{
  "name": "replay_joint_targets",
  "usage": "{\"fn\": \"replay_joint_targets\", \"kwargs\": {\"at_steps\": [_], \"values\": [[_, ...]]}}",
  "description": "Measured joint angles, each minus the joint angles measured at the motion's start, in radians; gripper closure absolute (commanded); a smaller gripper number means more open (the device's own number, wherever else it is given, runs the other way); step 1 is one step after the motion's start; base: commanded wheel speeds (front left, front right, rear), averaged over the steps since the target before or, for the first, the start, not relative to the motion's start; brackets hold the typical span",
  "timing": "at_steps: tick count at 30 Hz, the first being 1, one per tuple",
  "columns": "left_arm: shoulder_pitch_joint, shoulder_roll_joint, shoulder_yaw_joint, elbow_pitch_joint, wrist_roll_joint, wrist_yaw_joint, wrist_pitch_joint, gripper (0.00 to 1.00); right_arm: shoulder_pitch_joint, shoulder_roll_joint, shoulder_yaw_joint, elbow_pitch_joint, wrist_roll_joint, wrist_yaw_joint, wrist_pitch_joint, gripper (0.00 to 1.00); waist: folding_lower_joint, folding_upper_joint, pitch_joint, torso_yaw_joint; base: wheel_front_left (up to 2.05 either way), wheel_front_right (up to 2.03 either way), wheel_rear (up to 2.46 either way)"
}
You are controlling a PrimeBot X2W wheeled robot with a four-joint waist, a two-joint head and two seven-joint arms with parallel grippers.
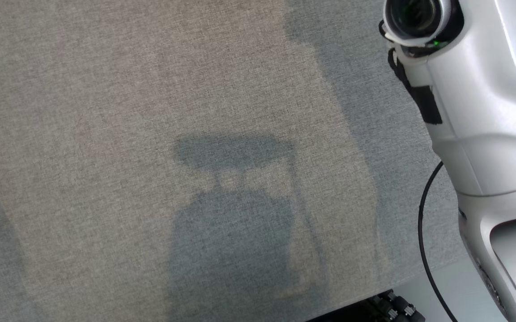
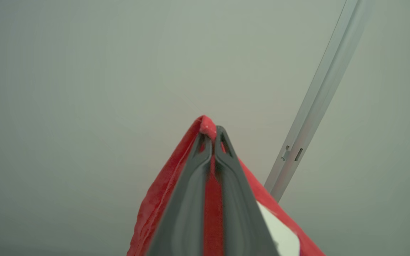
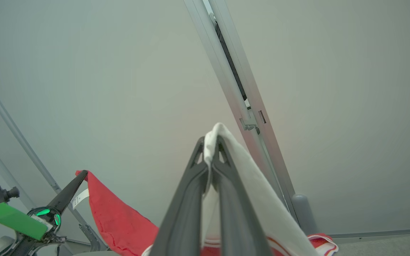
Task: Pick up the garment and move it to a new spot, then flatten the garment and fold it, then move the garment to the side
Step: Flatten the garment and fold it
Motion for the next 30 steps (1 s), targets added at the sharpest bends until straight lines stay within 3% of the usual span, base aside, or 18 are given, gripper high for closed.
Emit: {"fn": "replay_joint_targets", "kwargs": {"at_steps": [8,17,23,30], "values": [[0.135,0.023,-0.006,-0.105,-0.108,-0.001,-0.001,1.00,0.169,-0.049,0.030,-0.119,-0.007,0.000,0.000,1.00,-0.0001,0.0000,-0.033,0.025,0.00,0.00,0.00],[0.495,0.028,0.033,-0.304,-0.171,-0.001,-0.001,1.00,0.504,-0.113,0.002,-0.239,0.016,0.000,-0.001,1.00,-0.0002,0.0000,-0.127,0.060,0.00,0.00,0.00],[0.858,-0.051,0.114,-0.468,-0.176,-0.001,-0.002,1.00,0.774,-0.126,0.003,-0.294,0.045,0.000,0.001,1.00,-0.0003,0.0000,-0.227,0.083,0.00,0.00,0.00],[1.175,-0.192,0.172,-0.559,-0.146,-0.001,-0.002,1.00,1.035,-0.131,-0.021,-0.310,0.060,0.000,0.020,1.00,-0.0003,-0.0001,-0.349,0.109,0.00,0.00,0.00]]}}
